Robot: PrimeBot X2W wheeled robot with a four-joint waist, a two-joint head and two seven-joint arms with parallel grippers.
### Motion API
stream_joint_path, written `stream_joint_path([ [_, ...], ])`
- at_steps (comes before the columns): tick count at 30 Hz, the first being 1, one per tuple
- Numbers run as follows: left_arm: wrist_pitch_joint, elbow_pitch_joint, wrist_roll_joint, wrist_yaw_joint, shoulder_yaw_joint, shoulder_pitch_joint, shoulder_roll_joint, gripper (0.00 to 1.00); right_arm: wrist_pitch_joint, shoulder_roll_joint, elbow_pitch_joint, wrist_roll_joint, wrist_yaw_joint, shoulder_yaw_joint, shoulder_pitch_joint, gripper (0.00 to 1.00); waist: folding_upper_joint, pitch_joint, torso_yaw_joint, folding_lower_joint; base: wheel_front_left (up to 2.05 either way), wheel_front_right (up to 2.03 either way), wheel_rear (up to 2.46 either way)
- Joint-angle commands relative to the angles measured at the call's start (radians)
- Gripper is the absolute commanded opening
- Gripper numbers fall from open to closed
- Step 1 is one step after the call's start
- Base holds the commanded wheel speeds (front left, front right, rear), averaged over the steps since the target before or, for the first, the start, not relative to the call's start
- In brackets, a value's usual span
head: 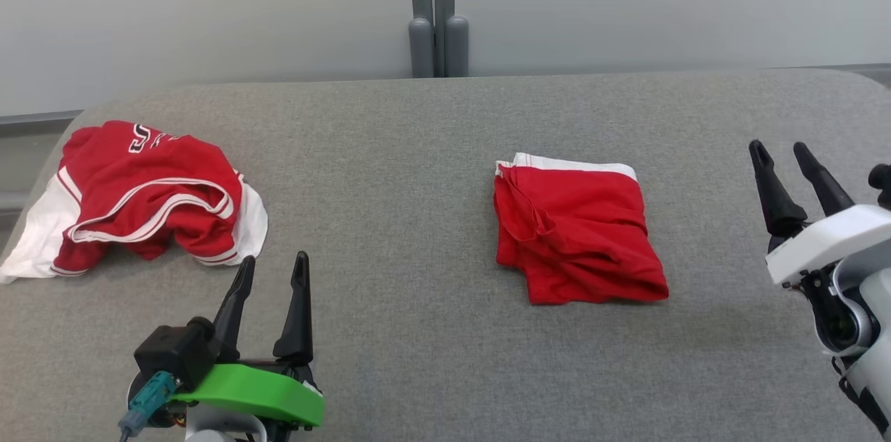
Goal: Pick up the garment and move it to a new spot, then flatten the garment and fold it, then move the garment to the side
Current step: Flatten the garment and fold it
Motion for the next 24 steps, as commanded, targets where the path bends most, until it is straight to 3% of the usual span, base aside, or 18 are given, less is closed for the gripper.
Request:
stream_joint_path([
  [1,0.0,-0.003,0.01,-0.006,0.001,0.011,0.005,1.0,-0.004,0.015,-0.009,-0.028,0.0,-0.022,0.032,1.0,-0.0001,0.007,-0.021,0.0001,0.0,0.0,0.0],
  [8,0.0,0.008,0.02,-0.021,-0.013,-0.023,-0.007,1.0,0.075,0.104,0.012,-0.128,0.0,-0.061,0.054,1.0,-0.0001,0.035,0.01,0.0001,0.0,0.0,0.0],
  [9,0.001,0.012,0.02,-0.023,-0.016,-0.028,-0.01,1.0,0.098,0.122,0.022,-0.143,0.0,-0.056,0.044,0.87,-0.0001,0.039,0.022,0.0001,0.0,0.0,0.0],
  [10,0.001,0.015,0.021,-0.024,-0.017,-0.032,-0.013,1.0,0.113,0.136,0.031,-0.151,0.0,-0.052,0.034,0.48,-0.0001,0.042,0.033,0.0001,0.0,0.0,0.0],
  [11,0.001,0.019,0.021,-0.025,-0.017,-0.035,-0.015,1.0,0.134,0.153,0.047,-0.157,0.0,-0.043,0.024,0.17,-0.0001,0.045,0.047,0.0001,0.0,0.0,0.0],
  [12,0.001,0.023,0.021,-0.027,-0.018,-0.037,-0.017,1.0,0.149,0.163,0.063,-0.165,0.0,-0.035,0.018,0.0,-0.0001,0.047,0.061,0.0001,0.0,0.0,0.0],
  [24,0.0,0.054,0.016,-0.042,-0.016,-0.055,-0.03,1.0,0.21,0.356,0.259,-0.189,0.0,0.121,-0.064,0.0,-0.0001,0.065,0.201,0.0001,0.0,0.0,0.0],
])
